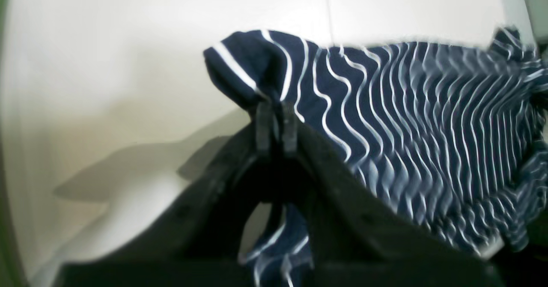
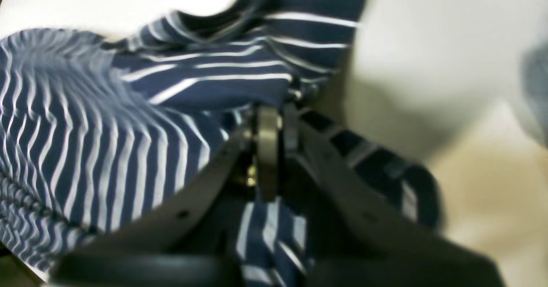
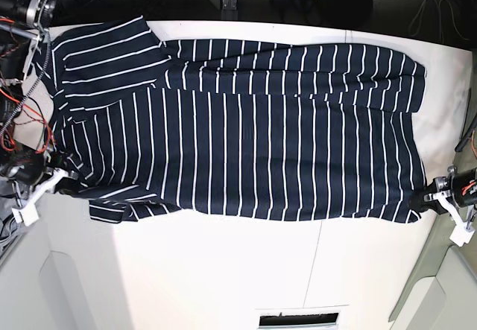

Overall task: Layout the t-shirt on the table in an organized manner, then fold the t-shirt properly
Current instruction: 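Lift the folded edge with both grippers and fold it over again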

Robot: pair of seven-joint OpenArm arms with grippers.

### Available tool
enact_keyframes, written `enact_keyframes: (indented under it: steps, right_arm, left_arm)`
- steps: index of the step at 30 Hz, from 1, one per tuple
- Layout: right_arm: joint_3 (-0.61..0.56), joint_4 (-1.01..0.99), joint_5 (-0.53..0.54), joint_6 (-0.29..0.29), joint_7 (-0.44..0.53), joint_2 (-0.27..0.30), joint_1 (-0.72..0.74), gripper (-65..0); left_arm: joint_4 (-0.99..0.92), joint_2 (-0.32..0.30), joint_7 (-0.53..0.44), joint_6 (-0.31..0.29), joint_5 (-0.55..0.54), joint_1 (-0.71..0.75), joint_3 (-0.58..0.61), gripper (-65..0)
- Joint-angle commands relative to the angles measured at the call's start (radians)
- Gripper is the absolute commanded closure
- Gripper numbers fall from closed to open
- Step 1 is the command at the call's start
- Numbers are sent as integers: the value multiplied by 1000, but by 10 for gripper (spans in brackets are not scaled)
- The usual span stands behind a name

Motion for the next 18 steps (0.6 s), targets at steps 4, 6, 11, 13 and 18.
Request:
enact_keyframes:
  steps: [4, 6, 11, 13, 18]
  right_arm:
    - [5, 77, 100, 26, -17, 64, -65, 0]
    - [7, 114, 121, 26, -28, 77, -114, 0]
    - [10, 164, 123, 26, -24, 84, -221, 0]
    - [10, 164, 121, 26, -20, 80, -262, 0]
    - [10, 164, 77, 24, 11, 67, -327, 0]
  left_arm:
    - [84, -82, 51, -9, -133, 60, -6, 0]
    - [115, -106, 69, -9, -162, 105, -6, 0]
    - [153, -124, 76, -9, -172, 209, -6, 0]
    - [153, -119, 76, -9, -172, 250, -6, 0]
    - [153, -102, 58, -9, -172, 309, -6, 0]
